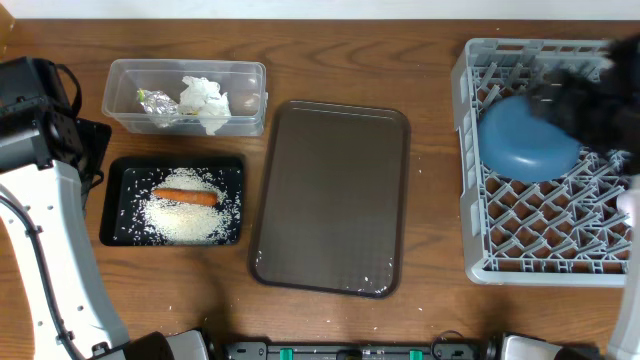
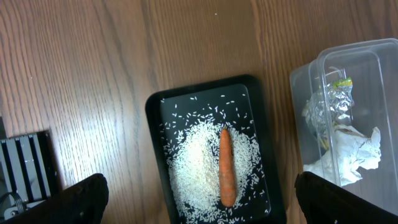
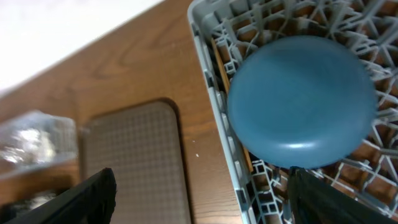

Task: Sort waste into correct bins and load items into the dishwasher rack
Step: 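Release the blue bowl in the rack and raise the right gripper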

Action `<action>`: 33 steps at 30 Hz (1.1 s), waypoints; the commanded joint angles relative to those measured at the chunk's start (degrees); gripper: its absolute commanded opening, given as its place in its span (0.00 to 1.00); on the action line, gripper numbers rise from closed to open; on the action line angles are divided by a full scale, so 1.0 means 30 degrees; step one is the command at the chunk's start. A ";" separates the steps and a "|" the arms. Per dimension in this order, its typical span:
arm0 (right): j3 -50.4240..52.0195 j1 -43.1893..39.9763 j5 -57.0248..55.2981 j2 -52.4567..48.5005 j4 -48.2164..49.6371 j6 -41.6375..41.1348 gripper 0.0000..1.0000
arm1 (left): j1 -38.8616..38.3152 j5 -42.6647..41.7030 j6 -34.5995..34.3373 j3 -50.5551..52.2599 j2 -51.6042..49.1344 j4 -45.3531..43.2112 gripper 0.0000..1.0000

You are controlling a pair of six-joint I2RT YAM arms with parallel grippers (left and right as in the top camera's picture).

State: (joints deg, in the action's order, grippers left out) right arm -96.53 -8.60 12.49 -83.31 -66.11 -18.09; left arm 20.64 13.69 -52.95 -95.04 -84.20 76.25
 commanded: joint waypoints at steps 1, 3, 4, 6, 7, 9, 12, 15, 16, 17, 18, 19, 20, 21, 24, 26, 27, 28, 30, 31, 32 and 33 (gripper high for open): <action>0.1319 0.2288 -0.5056 -0.1239 0.0488 -0.1413 0.86 | 0.0095 0.0095 -0.0248 0.0146 -0.0007 0.0080 0.98; 0.1880 0.3198 -0.6164 -0.2200 0.1158 -0.1698 0.86 | 0.0095 0.0095 -0.0248 0.0146 -0.0007 0.0073 0.98; 0.2062 0.3490 -0.6411 -0.2725 0.1501 -0.1698 0.86 | 0.0095 0.0095 -0.0248 0.0153 -0.0007 0.0073 0.98; 0.2178 0.3840 -0.6725 -0.3956 0.2244 -0.1698 0.86 | 0.0095 0.0095 -0.0248 0.0153 -0.0007 0.0080 0.98; 0.2178 0.3905 -0.6827 -0.4583 0.2659 -0.1705 0.86 | 0.0095 0.0095 -0.0248 0.0153 -0.0007 0.0073 0.98; 0.2178 0.3883 -0.6929 -0.5727 0.3679 -0.1741 0.87 | 0.0095 0.0095 -0.0248 0.0153 -0.0007 0.0073 0.98; 0.2178 0.3730 -0.7111 -0.6958 0.5231 -0.1625 0.87 | 0.0095 0.0095 -0.0248 0.0146 -0.0007 0.0073 0.98; 0.2178 0.3585 -0.6994 -0.7752 0.6630 -0.1370 0.88 | 0.0095 0.0095 -0.0248 0.0153 -0.0007 0.0073 0.98; 0.2178 0.3577 -0.6834 -0.7949 0.7125 -0.1056 0.88 | 0.0095 0.0095 -0.0248 0.0153 -0.0007 0.0080 0.98; 0.2178 0.3592 -0.6615 -0.8182 0.7665 -0.0743 0.89 | 0.0095 0.0095 -0.0248 0.0153 -0.0007 0.0073 0.98; 0.2178 0.3628 -0.6317 -0.8313 0.8072 -0.0393 0.89 | 0.0095 0.0095 -0.0248 0.0146 -0.0007 0.0073 0.98; 0.2178 0.3650 -0.6193 -0.8444 0.8298 -0.0197 0.89 | 0.0095 0.0095 -0.0248 0.0153 -0.0007 0.0080 0.98; 0.2178 0.3730 -0.6084 -0.8590 0.8575 -0.0022 0.88 | 0.0095 0.0095 -0.0248 0.0153 -0.0007 0.0073 0.98; 0.2178 0.3796 -0.6091 -0.8801 0.8743 -0.0022 0.87 | 0.0095 0.0095 -0.0248 0.0146 -0.0007 0.0080 0.98; 0.2178 0.4000 -0.6084 -0.9610 0.9209 -0.0029 0.80 | 0.0095 0.0095 -0.0248 0.0153 -0.0007 0.0073 0.98; 0.2178 0.4022 -0.6091 -1.0214 0.9442 -0.0029 0.77 | 0.0095 0.0095 -0.0248 0.0153 -0.0007 0.0080 0.98; 0.2178 0.4014 -0.6091 -1.0499 0.9559 -0.0029 0.76 | 0.0095 0.0095 -0.0248 0.0153 -0.0007 0.0073 0.98; 0.2178 0.4014 -0.6084 -1.0739 0.9697 -0.0029 0.75 | 0.0095 0.0095 -0.0248 0.0146 -0.0007 0.0073 0.98; 0.2178 0.4022 -0.6076 -1.1001 0.9850 -0.0029 0.74 | 0.0095 0.0095 -0.0248 0.0153 -0.0007 0.0073 0.98; 0.2178 0.4022 -0.6062 -1.1030 0.9901 -0.0029 0.74 | 0.0095 0.0095 -0.0248 0.0153 -0.0007 0.0073 0.98; 0.2178 0.4029 -0.5945 -1.1030 0.9981 -0.0029 0.73 | 0.0095 0.0095 -0.0248 0.0153 -0.0007 0.0073 0.98; 0.2178 0.4044 -0.5814 -1.1030 1.0054 -0.0029 0.72 | 0.0095 0.0095 -0.0248 0.0153 -0.0007 0.0080 0.98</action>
State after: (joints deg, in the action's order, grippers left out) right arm -89.82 3.64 -4.71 -115.87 -36.05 -18.63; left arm 20.64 13.67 -52.95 -95.04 -84.23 76.27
